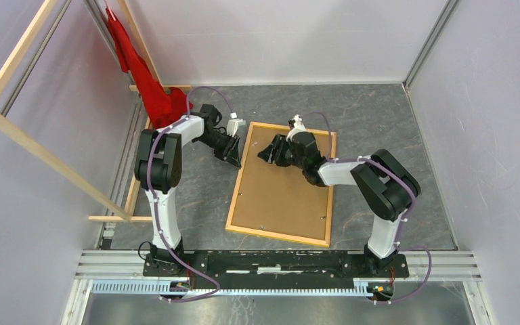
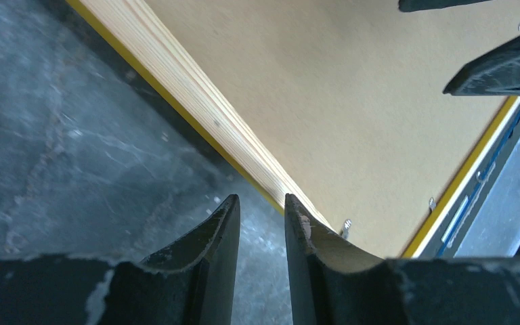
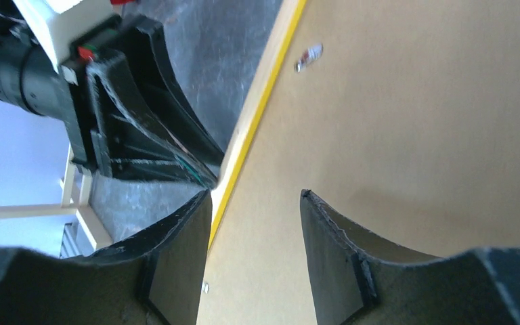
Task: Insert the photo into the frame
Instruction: Install the photo frame at the center of the board.
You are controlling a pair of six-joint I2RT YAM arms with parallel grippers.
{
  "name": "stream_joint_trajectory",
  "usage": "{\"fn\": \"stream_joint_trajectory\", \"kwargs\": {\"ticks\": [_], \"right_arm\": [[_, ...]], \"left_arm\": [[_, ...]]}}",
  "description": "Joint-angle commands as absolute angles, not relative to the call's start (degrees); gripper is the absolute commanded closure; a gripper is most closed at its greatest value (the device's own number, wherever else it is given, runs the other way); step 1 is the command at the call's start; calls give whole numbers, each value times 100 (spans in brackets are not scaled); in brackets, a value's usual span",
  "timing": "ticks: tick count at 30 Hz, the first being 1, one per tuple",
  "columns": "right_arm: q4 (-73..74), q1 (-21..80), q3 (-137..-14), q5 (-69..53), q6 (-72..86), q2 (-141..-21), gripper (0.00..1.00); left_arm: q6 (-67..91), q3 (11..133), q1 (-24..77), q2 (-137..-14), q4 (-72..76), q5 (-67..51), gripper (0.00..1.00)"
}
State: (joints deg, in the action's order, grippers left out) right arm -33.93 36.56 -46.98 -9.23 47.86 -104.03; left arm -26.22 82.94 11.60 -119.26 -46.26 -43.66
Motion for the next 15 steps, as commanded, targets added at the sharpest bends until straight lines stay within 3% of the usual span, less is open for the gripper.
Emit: {"fn": "stream_joint_trajectory", "kwargs": {"ticks": [1,7,15], "right_arm": [[-3287,3504,-5528,-1155,4384,-10951,43],[-3094,3419,-6321,-1347,4404,-11762,43],[-3054,3393,-6852,-1397,4537,-12341,43]], "left_arm": [[-2172,8704,1134,-12204,-4500,-4522,65],[-2287,8629,1134,-12326,-4499,-4533,76],[-2371,8420,1135,-12246,-4498,-4622,80]]}}
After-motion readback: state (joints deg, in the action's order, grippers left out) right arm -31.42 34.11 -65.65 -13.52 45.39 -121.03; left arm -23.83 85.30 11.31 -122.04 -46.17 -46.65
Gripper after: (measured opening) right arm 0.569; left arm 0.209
